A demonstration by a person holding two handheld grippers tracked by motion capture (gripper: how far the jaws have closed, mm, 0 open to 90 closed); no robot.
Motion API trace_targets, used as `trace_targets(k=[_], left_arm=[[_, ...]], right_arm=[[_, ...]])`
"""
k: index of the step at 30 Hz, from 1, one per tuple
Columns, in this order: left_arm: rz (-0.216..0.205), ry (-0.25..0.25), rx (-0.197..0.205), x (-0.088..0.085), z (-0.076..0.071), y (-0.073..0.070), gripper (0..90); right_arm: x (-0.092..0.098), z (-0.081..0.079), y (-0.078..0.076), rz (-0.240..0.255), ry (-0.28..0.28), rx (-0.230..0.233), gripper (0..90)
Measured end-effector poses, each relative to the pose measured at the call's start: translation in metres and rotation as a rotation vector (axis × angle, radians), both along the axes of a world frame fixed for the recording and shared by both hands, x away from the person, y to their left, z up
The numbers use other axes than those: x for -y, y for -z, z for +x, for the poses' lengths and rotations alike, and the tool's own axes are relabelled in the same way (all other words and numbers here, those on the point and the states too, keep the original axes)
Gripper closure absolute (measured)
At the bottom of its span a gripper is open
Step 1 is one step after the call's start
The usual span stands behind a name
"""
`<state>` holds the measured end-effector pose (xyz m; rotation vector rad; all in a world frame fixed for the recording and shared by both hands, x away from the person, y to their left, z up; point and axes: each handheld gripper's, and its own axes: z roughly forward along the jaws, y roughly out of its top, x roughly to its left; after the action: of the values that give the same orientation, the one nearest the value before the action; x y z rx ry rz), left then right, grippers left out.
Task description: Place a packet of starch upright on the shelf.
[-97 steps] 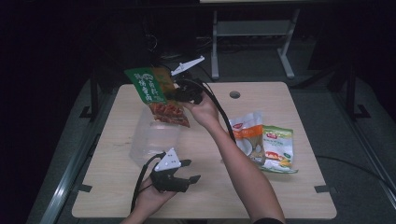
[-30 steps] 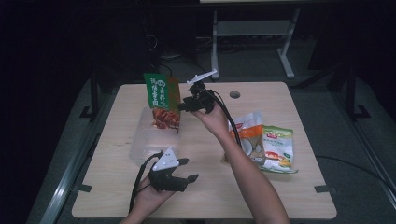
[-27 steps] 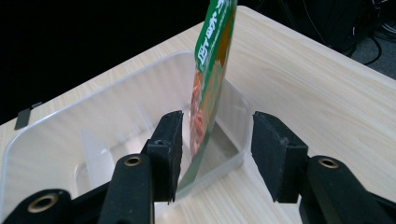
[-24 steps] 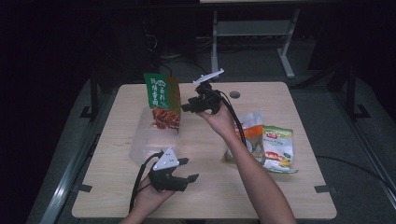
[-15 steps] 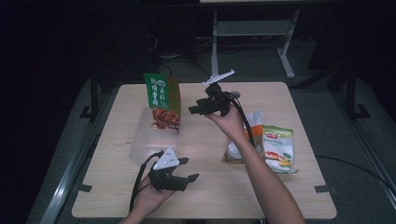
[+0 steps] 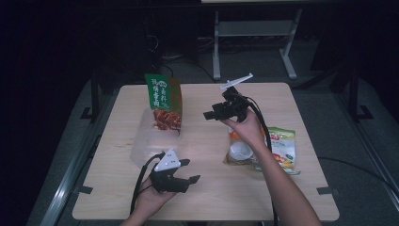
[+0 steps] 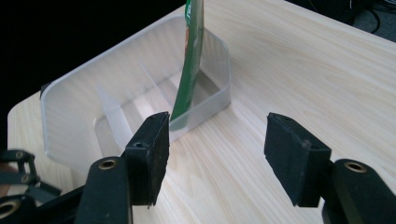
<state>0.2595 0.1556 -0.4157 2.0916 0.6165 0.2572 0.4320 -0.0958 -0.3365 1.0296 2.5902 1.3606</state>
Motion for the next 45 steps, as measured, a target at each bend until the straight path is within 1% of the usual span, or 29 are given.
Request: trace_targets(k=[1, 3, 6, 8, 11, 13, 16, 18, 22, 24, 25, 31, 36, 37, 45], left_arm=[[-0.002, -0.003, -0.003, -0.001, 0.0, 0.0, 33.2], [-0.002, -0.007, 0.0, -0.001, 0.0, 0.0, 33.1], [-0.005, -0.01, 0.001, -0.003, 0.0, -0.001, 33.1], [-0.002, -0.012, 0.003, -0.003, -0.001, -0.001, 33.2], [-0.003, -0.015, 0.001, -0.003, 0.0, -0.001, 33.1], [0.001, -0.009, 0.012, -0.003, 0.0, -0.001, 33.1], [-0.002, -0.01, 0.008, -0.003, 0.0, -0.001, 33.1], [-0.01, -0.017, 0.007, -0.004, -0.001, -0.001, 33.1], [-0.007, -0.022, 0.003, -0.006, -0.001, -0.003, 33.0], [-0.011, -0.025, 0.006, -0.007, -0.001, -0.003, 33.0], [-0.007, -0.025, 0.009, -0.007, -0.001, -0.003, 33.0], [-0.014, -0.033, 0.003, -0.007, -0.002, -0.003, 33.0], [-0.013, -0.035, 0.003, -0.007, -0.002, -0.002, 33.0], [-0.013, -0.035, 0.0, -0.007, -0.002, -0.002, 33.0], [-0.01, -0.037, 0.003, -0.008, -0.003, -0.002, 33.0]], right_arm=[[0.003, -0.002, -0.001, -0.005, 0.001, 0.005, 39.2], [0.007, -0.005, -0.002, 0.003, 0.01, 0.02, 39.4], [0.013, -0.008, -0.002, -0.001, 0.021, 0.003, 38.7], [0.018, -0.01, -0.001, -0.007, 0.022, 0.004, 38.5], [0.025, -0.013, 0.001, -0.018, 0.028, -0.007, 37.4], [0.03, -0.015, 0.001, -0.035, 0.032, -0.027, 35.7], [0.038, -0.02, 0.002, -0.034, 0.041, -0.013, 36.8], [0.044, -0.023, 0.004, -0.044, 0.049, -0.025, 36.7], [0.057, -0.028, 0.007, -0.074, 0.069, -0.041, 36.1], [0.066, -0.032, 0.008, -0.07, 0.084, -0.025, 37.0], [0.068, -0.034, 0.009, -0.076, 0.091, -0.033, 36.8], [0.094, -0.04, 0.016, -0.095, 0.131, -0.041, 36.7], [0.114, -0.043, 0.022, -0.114, 0.174, -0.06, 35.9], [0.118, -0.043, 0.023, -0.118, 0.182, -0.072, 35.1], [0.139, -0.044, 0.038, -0.145, 0.235, -0.093, 35.1]])
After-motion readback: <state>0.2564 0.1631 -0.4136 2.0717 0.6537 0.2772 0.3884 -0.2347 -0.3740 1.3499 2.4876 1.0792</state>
